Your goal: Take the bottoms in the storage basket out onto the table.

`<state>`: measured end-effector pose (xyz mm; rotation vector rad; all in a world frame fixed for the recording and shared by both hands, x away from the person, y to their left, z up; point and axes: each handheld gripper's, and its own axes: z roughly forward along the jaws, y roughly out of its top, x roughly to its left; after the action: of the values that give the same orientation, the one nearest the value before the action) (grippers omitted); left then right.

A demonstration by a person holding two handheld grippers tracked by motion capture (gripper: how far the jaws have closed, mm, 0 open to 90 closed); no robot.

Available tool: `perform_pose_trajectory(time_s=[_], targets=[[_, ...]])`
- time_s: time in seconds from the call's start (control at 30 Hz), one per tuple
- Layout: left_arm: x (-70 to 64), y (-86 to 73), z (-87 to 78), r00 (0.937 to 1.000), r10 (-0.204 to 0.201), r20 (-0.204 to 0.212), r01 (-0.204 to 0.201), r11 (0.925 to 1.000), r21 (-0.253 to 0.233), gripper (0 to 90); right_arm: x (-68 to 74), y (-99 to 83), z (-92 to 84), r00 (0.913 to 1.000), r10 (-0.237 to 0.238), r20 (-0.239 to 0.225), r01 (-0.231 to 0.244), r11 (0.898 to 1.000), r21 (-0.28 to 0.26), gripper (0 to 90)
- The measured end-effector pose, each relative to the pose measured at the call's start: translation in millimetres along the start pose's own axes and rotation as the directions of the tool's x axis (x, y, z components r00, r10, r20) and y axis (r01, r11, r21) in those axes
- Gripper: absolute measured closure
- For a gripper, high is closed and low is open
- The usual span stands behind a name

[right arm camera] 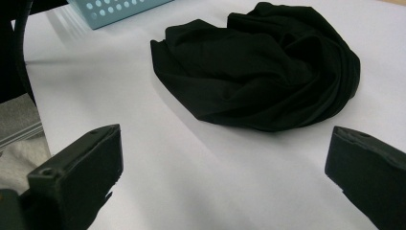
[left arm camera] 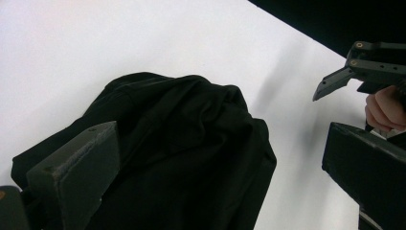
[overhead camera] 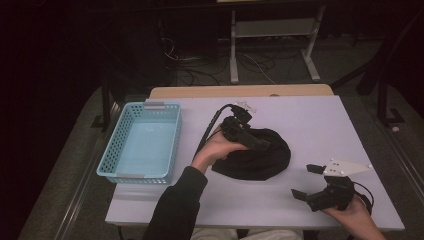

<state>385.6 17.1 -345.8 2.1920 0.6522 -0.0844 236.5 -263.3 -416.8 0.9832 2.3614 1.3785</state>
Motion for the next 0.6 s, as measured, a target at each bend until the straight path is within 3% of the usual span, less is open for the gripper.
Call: perform_pose_trajectory(time_s=[0.27, 0.6], targets=[[-2.3, -10.0, -18.1, 0.9999, 0.008, -0.014, -0.009, 0.9992, -0.038, 0.0, 0.4, 0.0, 0.5, 1.0, -0.005, -0.002, 0.005, 1.0, 0.002, 0.0], [6.0, -29.7, -41.4, 0.9989, -0.017, -0.045, 0.014, 0.9972, -0.073, 0.0, 0.4, -0.2, 0.9, 1.0, -0.006, 0.0, 0.006, 1.0, 0.004, 0.0]])
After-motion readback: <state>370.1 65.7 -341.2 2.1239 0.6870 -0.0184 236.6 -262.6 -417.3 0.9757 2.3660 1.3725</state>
